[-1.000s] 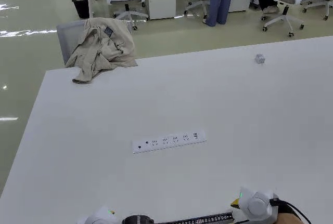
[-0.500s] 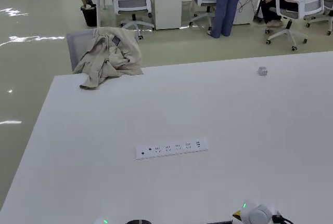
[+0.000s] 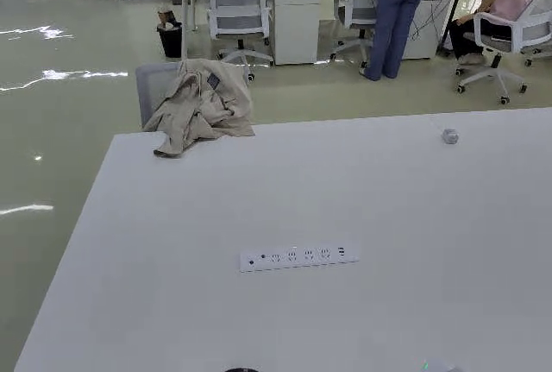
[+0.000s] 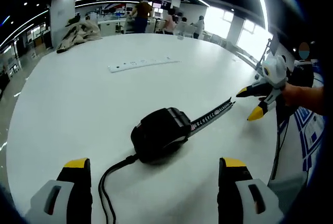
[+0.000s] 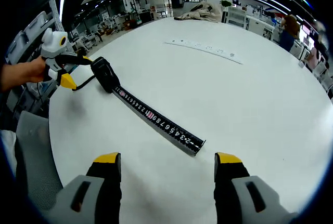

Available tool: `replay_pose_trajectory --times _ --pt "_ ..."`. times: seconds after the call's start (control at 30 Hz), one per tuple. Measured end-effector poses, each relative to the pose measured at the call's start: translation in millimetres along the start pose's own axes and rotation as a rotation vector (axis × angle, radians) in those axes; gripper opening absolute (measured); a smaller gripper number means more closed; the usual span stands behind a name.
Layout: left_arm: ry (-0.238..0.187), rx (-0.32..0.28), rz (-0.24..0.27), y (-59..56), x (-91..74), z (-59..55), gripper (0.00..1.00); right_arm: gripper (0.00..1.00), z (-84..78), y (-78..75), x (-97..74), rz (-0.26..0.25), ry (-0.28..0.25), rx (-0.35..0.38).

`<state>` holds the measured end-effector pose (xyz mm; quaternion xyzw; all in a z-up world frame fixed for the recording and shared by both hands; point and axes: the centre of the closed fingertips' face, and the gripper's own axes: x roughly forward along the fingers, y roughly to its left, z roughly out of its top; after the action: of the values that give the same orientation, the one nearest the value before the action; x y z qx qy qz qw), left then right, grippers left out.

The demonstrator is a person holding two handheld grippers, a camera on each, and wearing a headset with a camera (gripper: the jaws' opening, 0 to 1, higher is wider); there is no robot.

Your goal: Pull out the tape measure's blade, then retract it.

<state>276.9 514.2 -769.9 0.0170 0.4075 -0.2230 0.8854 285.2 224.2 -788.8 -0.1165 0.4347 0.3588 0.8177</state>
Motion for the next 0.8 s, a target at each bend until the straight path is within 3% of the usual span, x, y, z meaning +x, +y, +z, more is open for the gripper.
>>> replay_pose_trajectory --times 0.13,0.37,0.8 --pt "-0.009 -0.027 0.015 1.2 -2.0 -0.2 1.00 0.76 2.7 7.5 -3.5 -0.004 -0.015 0.014" --pt "-0.018 -0.066 0.010 -7.7 -9.1 -3.0 1.00 0.79 5.3 17.7 -11.1 -0.007 -0.020 0.017" --pt "-0.037 -0.077 0.107 -5.5 -25.3 -3.4 1.00 0.84 10.7 23.7 -26.1 -0.044 -0.049 0.053"
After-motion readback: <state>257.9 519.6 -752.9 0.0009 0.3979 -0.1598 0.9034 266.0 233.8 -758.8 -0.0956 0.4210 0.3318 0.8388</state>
